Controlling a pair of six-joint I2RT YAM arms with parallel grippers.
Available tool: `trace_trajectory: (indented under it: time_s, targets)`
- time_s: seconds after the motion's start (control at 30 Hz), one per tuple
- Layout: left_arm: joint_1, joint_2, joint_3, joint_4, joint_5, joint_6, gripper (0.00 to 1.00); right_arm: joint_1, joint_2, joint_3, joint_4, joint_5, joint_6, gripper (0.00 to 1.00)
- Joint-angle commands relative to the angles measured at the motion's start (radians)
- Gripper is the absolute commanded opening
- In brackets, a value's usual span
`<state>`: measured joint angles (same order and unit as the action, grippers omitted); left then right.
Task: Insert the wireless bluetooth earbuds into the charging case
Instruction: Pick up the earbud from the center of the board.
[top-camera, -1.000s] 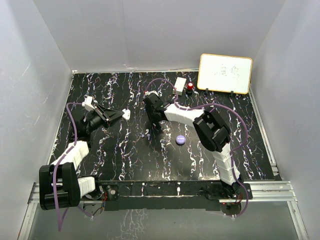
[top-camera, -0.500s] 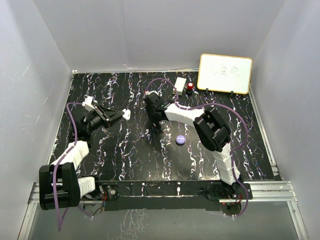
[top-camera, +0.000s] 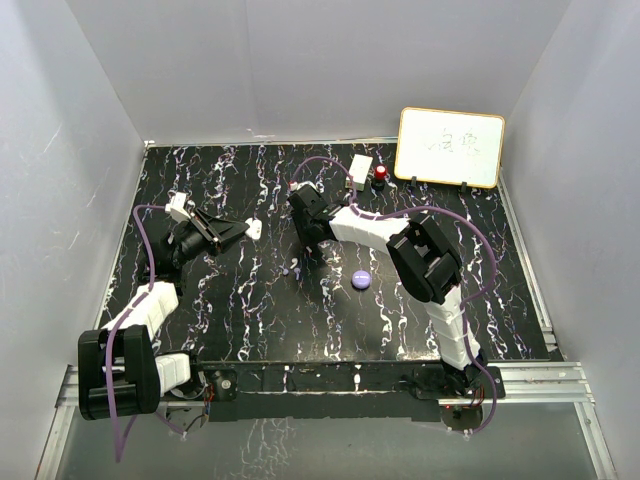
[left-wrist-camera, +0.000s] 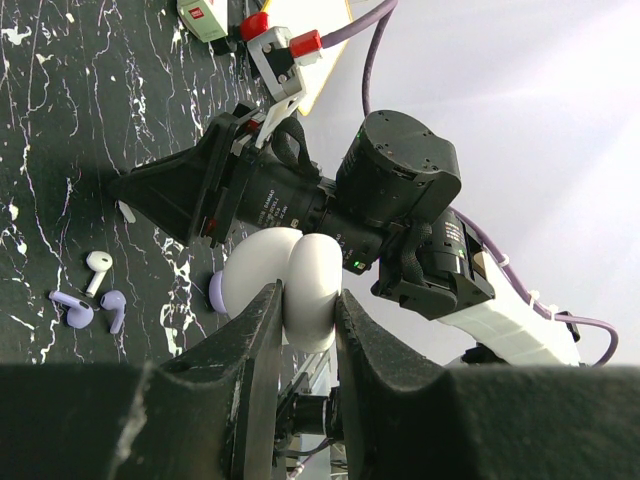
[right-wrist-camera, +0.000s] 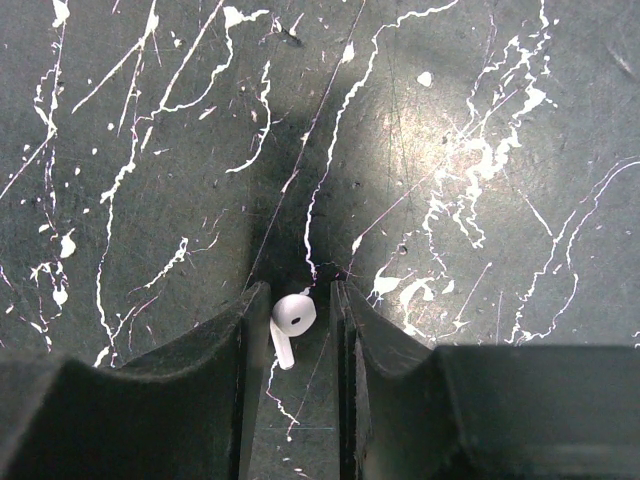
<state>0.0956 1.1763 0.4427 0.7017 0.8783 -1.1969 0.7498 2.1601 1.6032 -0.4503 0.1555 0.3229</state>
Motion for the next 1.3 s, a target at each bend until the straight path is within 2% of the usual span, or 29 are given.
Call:
trace_trajectory:
  time_s: [0.0, 1.27]
  targets:
    - [-0.006, -0.017, 0.0, 0.009, 0.008, 0.008, 0.0, 0.006, 0.006, 0.008, -0.051, -0.056, 0.012, 0.29]
    - [-0.017, -0.026, -0.009, 0.008, -0.001, 0.008, 0.0, 0.025, 0.001, -0.03, -0.088, -0.004, 0.03, 0.28]
